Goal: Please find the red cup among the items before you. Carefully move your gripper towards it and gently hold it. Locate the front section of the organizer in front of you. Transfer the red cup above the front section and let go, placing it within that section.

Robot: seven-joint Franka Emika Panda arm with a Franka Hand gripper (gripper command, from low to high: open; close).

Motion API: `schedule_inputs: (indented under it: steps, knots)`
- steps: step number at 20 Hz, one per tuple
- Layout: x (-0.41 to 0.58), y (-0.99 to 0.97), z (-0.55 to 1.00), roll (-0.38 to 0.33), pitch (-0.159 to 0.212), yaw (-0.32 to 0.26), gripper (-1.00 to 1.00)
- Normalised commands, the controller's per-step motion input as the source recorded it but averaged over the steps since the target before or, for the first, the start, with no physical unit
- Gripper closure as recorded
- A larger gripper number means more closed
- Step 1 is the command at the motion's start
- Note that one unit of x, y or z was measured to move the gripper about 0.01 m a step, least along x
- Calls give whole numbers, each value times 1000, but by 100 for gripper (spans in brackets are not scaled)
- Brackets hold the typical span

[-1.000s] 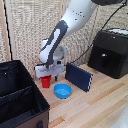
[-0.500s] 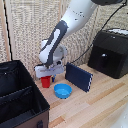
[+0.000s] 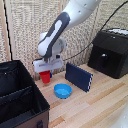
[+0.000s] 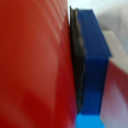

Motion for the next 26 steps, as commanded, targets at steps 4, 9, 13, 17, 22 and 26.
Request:
schedule_inputs:
  steps: [4,9,13,17,22,26]
  knots:
    - [-24,32,1000,24,37,0,100]
    - [-165,211,946,54,56,0,100]
    - [-356,415,719,109,53,0,100]
    - [-474,591,604,135,5,0,100]
    - [-497,685,610,75,0,0,100]
    - [-513,784,535,6,0,0,100]
